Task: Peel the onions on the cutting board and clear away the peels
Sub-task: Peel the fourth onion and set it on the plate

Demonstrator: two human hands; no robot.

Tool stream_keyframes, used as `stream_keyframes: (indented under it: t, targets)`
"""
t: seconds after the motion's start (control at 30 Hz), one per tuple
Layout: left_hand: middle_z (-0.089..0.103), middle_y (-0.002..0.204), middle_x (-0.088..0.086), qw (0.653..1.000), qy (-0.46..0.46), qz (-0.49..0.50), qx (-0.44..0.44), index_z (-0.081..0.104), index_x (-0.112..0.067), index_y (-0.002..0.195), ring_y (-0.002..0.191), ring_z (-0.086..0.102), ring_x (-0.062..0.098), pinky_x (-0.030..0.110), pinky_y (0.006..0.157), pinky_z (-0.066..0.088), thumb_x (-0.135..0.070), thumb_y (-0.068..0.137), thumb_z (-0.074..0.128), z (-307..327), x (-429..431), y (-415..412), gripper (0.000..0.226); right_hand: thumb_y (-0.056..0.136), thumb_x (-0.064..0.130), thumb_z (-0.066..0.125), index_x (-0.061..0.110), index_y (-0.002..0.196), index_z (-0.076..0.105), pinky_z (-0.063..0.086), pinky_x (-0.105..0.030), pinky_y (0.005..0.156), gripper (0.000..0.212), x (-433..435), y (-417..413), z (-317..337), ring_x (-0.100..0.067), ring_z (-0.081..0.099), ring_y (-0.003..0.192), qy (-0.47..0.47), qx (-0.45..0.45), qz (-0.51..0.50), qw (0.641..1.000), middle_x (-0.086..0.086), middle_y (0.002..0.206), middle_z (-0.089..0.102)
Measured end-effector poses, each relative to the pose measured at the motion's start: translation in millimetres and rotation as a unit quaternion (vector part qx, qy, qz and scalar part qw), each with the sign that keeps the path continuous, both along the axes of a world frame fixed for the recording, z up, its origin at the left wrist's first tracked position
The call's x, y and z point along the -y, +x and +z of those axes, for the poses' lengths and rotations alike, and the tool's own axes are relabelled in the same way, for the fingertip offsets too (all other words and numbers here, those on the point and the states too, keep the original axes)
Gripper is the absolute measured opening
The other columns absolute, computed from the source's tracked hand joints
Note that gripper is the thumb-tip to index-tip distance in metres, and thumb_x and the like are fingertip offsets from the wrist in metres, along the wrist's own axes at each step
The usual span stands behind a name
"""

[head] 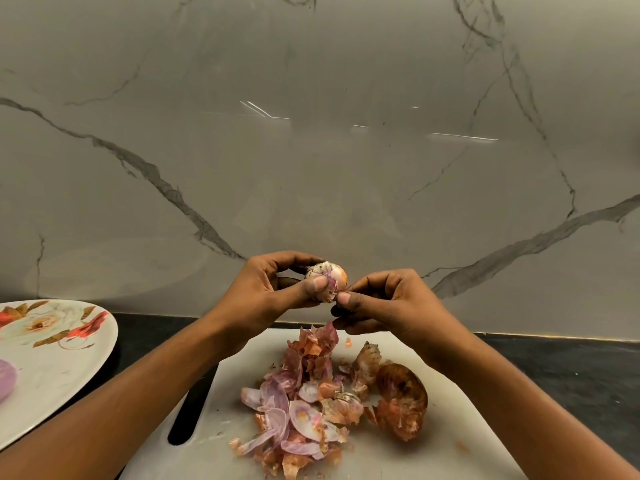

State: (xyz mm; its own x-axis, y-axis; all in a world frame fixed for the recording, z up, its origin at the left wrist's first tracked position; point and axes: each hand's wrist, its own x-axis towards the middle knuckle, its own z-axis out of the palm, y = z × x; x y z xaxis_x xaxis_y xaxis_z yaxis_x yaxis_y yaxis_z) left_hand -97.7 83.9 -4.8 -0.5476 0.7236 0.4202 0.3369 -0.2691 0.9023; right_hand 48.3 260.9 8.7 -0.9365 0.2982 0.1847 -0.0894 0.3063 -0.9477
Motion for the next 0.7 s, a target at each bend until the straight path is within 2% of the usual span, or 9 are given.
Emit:
stream_keyframes:
  t: [0.17,0.27,0.47,0.57,0.7]
  targets:
    - [0.077,0.115,0.011,0.999,0.013,-0.022,0.047,0.071,-0.005,0.125,0.102,0.078,0.031,0.033,0.087,0.064,-0.021,0.084,0.075,0,-1,0,0.044,0.097,0.008,0.072,-0.003,0.104,0.077,0.067,-0.033,0.077,0.014,0,2,4,-0.033,0.081,0.089,-0.011,-0.025,-0.005,1.000,-0.019,0.094,0.081]
    - [0.078,0.116,0.010,0.998,0.013,-0.028,0.059,0.071,-0.006,0.125,0.104,0.077,0.031,0.031,0.085,0.064,-0.022,0.084,0.073,0,-1,-1,0.044,0.098,0.007,0.071,-0.004,0.102,0.077,0.066,-0.031,0.073,0.013,-2,2,4,-0.033,0.081,0.087,-0.002,-0.031,-0.013,0.999,-0.019,0.092,0.081]
    - [0.076,0.119,0.019,0.993,0.032,-0.056,0.100,0.069,-0.002,0.128,0.108,0.076,0.036,0.034,0.088,0.064,-0.019,0.092,0.066,2,1,-3,0.040,0.097,0.006,0.072,-0.007,0.093,0.076,0.067,-0.035,0.071,0.014,-7,1,3,-0.034,0.080,0.082,0.001,-0.042,-0.052,0.998,-0.020,0.087,0.080]
    - [0.075,0.120,0.021,0.989,0.061,-0.058,0.126,0.067,0.000,0.128,0.109,0.075,0.039,0.035,0.088,0.064,-0.019,0.092,0.064,10,6,-7,0.041,0.097,0.006,0.073,-0.004,0.088,0.077,0.068,-0.038,0.074,0.014,-13,0,1,-0.033,0.080,0.080,0.026,-0.037,-0.080,0.996,-0.017,0.085,0.080]
    - [0.076,0.119,0.019,0.992,0.045,-0.048,0.103,0.070,-0.002,0.126,0.108,0.075,0.037,0.035,0.086,0.065,-0.020,0.089,0.067,9,7,-7,0.041,0.088,0.005,0.083,-0.002,0.090,0.080,0.065,-0.030,0.070,0.008,-10,0,-1,-0.027,0.080,0.079,0.086,0.011,-0.031,0.996,-0.014,0.083,0.080]
